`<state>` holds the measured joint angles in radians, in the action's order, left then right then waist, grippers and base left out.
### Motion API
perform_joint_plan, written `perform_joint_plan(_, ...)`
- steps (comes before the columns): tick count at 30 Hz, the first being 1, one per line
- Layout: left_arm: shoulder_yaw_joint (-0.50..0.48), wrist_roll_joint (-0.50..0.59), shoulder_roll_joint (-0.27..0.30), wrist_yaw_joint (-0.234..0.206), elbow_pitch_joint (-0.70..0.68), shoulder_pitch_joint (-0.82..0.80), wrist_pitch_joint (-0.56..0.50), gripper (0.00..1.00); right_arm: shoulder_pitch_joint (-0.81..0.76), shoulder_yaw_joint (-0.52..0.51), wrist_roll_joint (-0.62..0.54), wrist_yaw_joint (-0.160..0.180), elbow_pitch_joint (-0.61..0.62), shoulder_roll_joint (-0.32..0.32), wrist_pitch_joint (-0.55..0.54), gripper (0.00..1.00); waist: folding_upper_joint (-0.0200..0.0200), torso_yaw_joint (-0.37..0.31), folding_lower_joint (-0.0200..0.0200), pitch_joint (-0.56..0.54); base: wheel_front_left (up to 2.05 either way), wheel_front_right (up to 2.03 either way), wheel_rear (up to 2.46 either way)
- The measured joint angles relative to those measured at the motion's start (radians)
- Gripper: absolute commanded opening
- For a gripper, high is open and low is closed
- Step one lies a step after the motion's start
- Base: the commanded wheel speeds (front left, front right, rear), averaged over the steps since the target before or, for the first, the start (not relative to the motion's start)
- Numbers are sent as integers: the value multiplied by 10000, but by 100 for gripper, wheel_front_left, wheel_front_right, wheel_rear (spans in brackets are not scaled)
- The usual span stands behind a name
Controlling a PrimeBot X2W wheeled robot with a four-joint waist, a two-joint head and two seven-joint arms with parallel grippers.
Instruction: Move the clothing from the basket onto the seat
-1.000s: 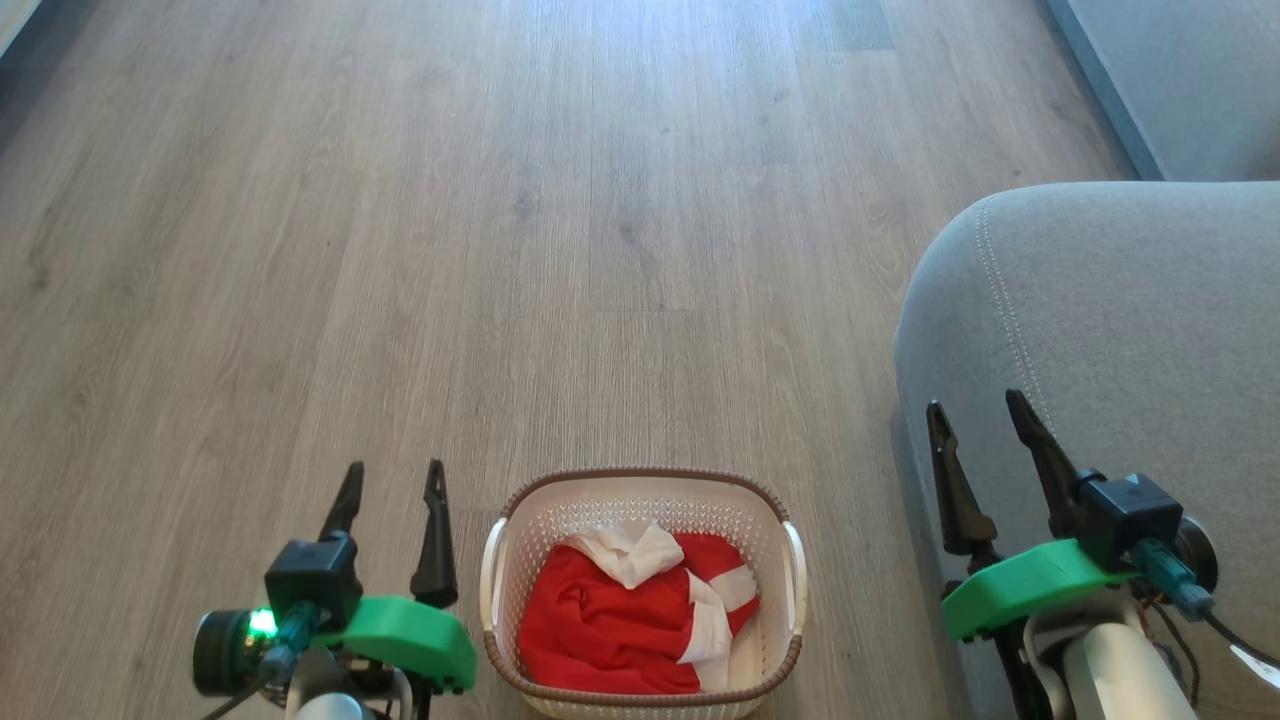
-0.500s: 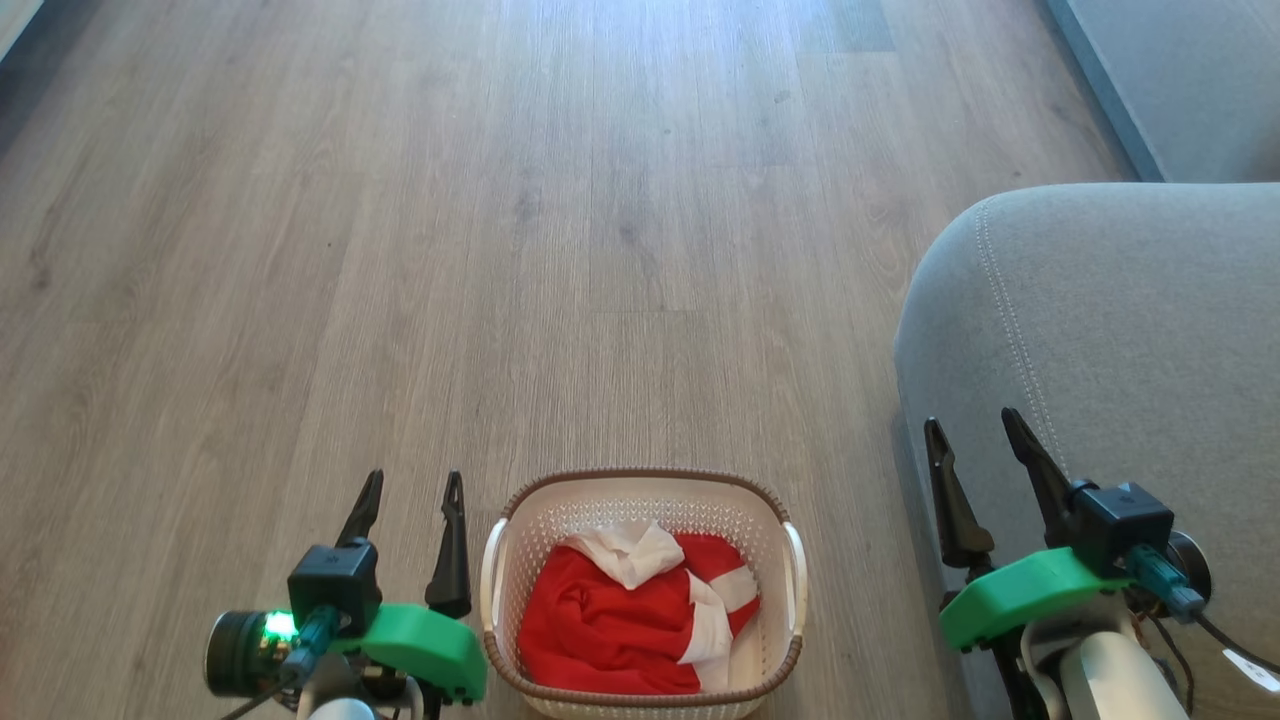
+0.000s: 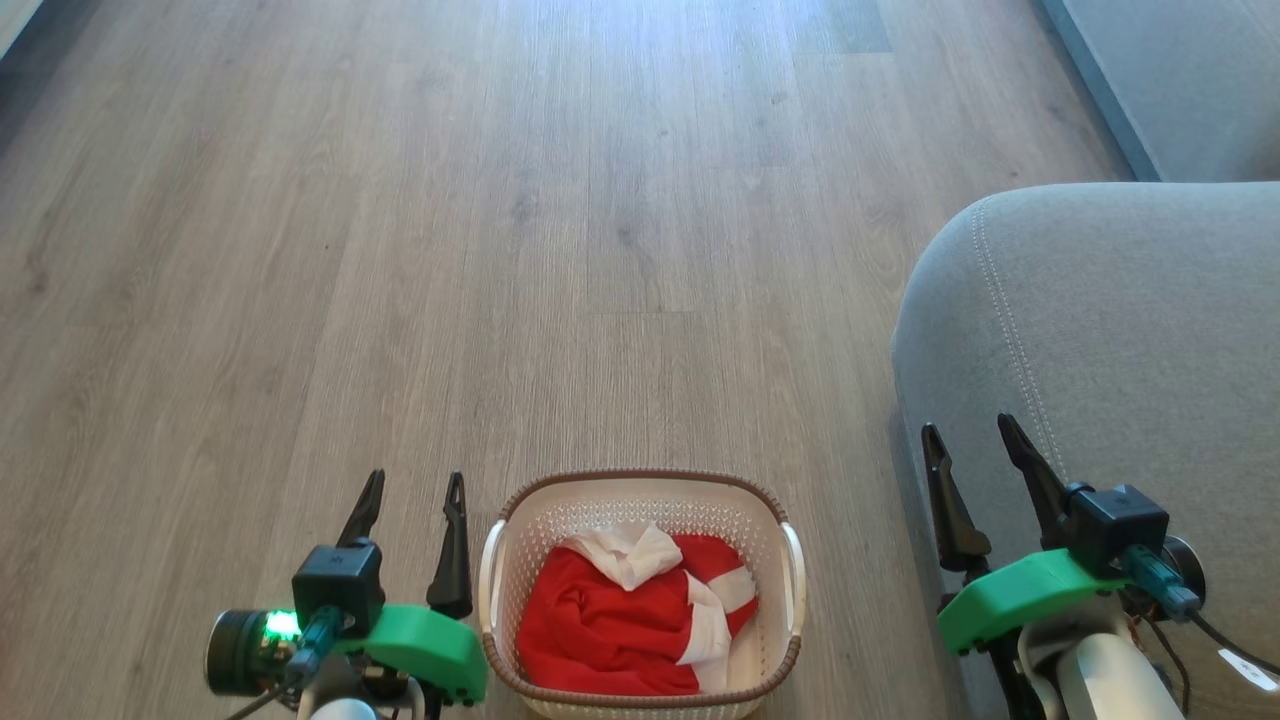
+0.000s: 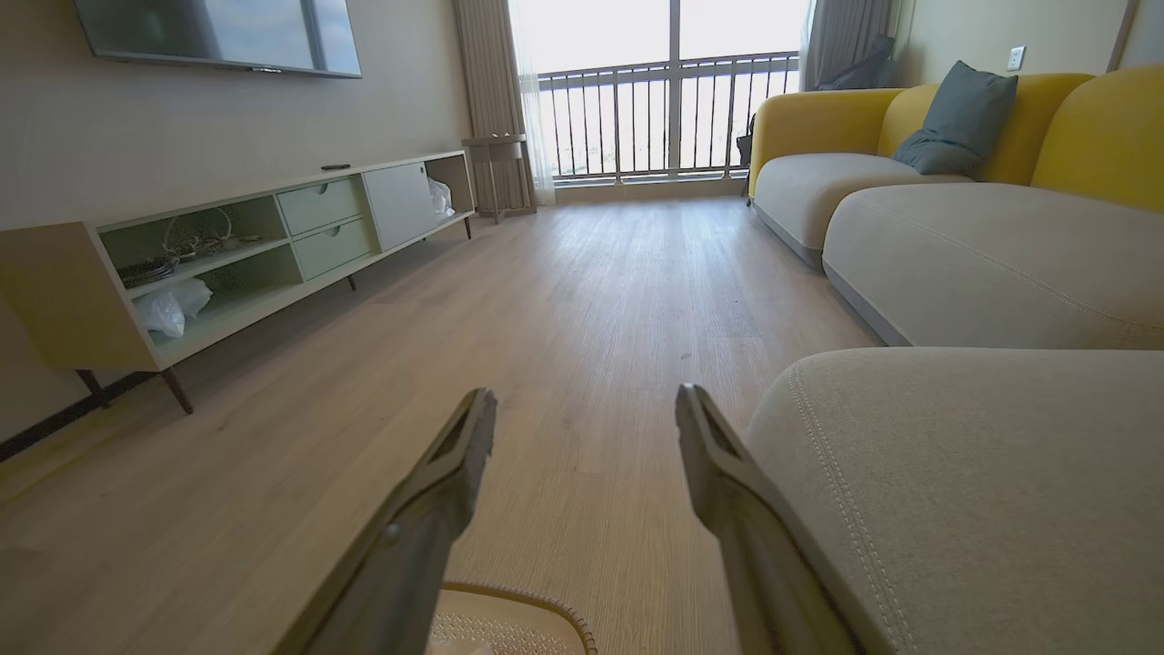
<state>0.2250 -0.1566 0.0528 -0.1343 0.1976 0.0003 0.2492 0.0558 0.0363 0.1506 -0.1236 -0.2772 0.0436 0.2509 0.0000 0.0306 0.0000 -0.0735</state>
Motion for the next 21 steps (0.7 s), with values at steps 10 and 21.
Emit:
perform_joint_plan(10,-4,84,0,4,12,1,0,100,6,36,0,0,4,0,0,100,0,-61,0,169,0,0,0)
perform_joint_plan(21,4,84,-4,111,228,-83,0,100,387,-221,165,0,414,2,2,100,0,-407,0,906,0,0,0)
